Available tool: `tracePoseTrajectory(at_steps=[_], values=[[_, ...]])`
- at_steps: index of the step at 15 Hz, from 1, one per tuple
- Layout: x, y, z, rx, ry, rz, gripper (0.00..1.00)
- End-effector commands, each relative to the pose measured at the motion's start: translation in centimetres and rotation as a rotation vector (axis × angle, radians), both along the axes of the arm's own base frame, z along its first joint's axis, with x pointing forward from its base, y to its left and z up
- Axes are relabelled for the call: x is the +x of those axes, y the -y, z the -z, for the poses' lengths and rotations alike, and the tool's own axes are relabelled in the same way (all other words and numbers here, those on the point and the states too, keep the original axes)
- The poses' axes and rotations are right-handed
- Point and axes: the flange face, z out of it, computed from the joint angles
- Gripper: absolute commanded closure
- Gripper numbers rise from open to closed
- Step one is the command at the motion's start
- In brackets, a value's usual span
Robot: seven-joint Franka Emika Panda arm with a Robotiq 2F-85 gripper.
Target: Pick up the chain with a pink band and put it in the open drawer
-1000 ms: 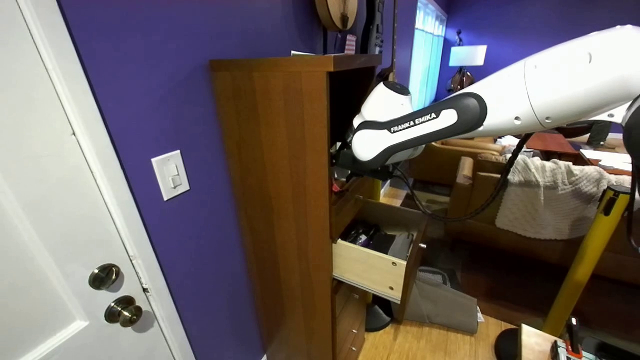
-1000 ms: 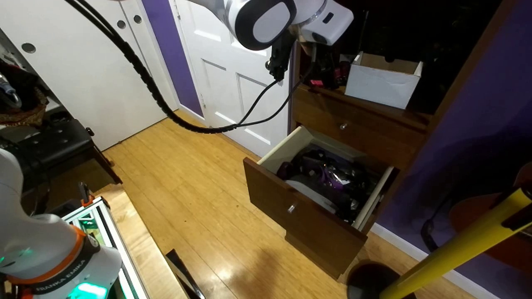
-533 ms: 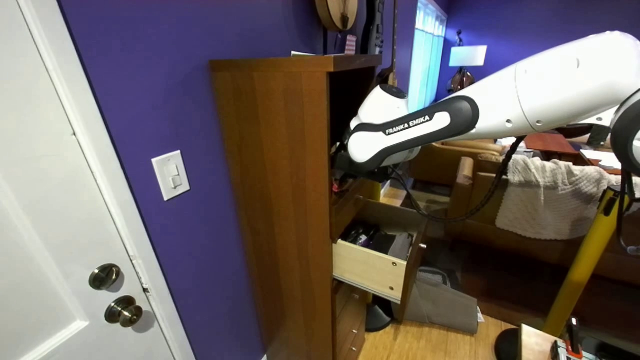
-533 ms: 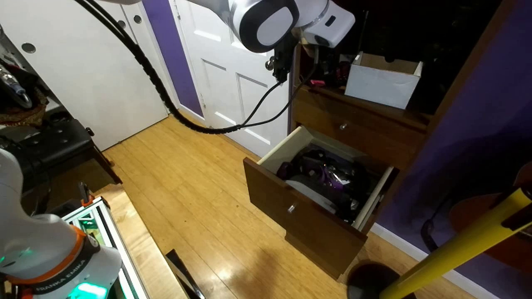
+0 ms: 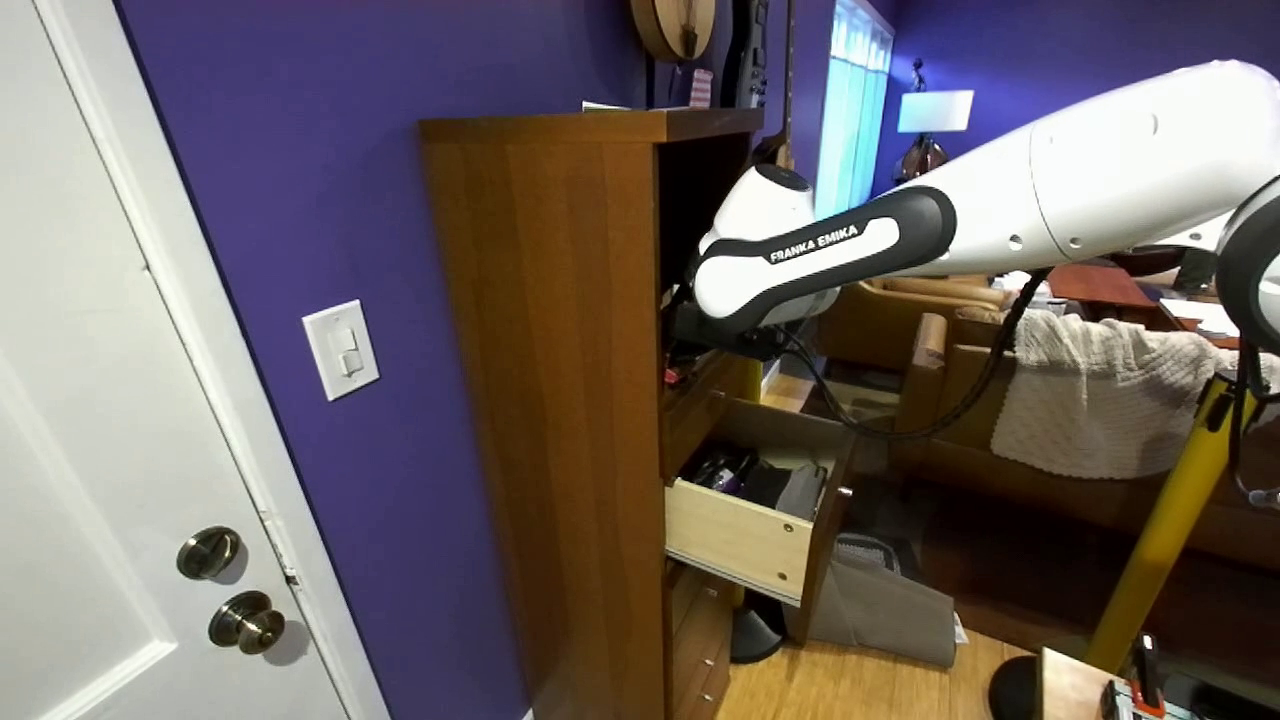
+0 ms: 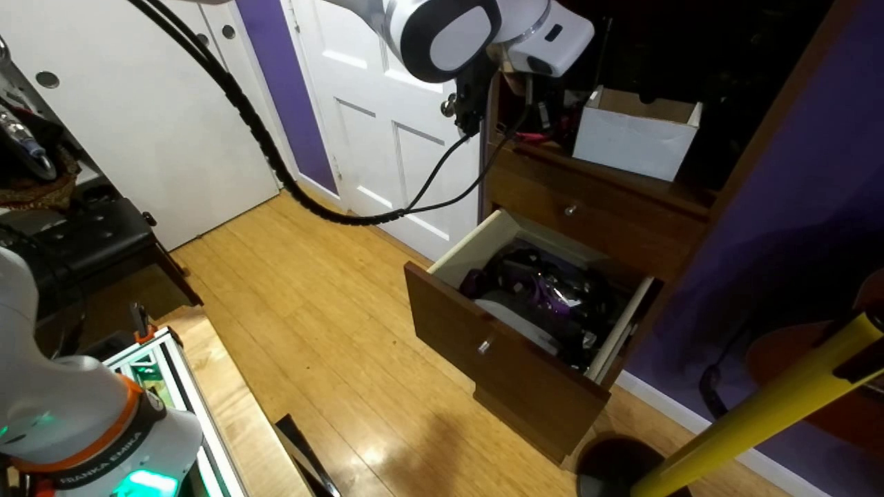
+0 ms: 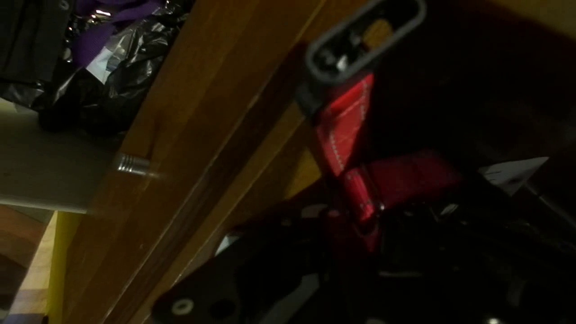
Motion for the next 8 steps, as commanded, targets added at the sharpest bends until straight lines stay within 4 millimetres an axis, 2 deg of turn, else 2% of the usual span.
tracePoseTrajectory(at_steps=[1,5,8], values=[[-0.5,-0.4,-0.5,0.03,-0.089,-0.014,0.95],[-2.0,-0.7,-2.6,0.036,-0.196,-0.006,0.96],[-3.4,-0.2,-3.9,0.01,-0.263,0.016,0.96]])
